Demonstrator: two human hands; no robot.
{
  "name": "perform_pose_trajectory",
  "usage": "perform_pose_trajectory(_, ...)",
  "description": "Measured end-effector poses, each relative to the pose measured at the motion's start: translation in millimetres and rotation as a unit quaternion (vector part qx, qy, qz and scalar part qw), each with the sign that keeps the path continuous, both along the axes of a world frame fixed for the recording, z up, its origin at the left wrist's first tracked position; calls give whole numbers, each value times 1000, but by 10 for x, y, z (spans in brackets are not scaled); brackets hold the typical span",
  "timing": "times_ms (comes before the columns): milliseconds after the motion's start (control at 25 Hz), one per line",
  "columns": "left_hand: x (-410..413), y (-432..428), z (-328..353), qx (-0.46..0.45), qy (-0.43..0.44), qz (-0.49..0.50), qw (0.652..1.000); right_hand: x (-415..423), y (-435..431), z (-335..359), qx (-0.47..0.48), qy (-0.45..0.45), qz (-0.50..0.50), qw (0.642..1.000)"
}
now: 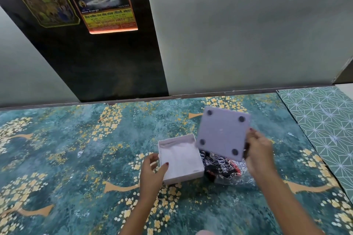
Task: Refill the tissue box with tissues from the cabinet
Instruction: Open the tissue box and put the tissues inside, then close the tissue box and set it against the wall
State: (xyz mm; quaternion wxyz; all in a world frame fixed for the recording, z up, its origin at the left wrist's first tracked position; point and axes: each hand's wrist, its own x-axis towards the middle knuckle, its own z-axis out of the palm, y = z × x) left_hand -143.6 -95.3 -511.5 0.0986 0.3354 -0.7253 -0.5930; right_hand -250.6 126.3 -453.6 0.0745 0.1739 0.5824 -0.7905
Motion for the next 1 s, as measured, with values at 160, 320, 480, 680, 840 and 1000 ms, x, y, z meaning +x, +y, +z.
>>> perform_pose_trajectory(160, -71, 52, 152, -12, 8, -35, 999, 116, -601, -280, 45, -96, 118, 987)
perform_pose_trajectory(320, -86, 94, 50, -47, -26, -97, 994, 92, -873, -501, 287, 74, 147, 944)
perform_pose_trajectory(480, -27, 151, -8, -85, -23, -107, 990, 92, -837, -510, 417, 186, 180, 871)
perform_pose_trajectory(680, 21, 166, -6, -145, -6, -116, 983, 151, -819, -587, 401, 194, 239, 863)
perform_pose_trajectory(840, -11, 145, 51, -137, 18, -102, 985, 126, -800, -603, 388, 190, 261, 863)
perform_pose_trajectory(1000, -1, 165, 78, -169, 30, -99, 980, 177, -873, -582, 362, 175, 241, 883)
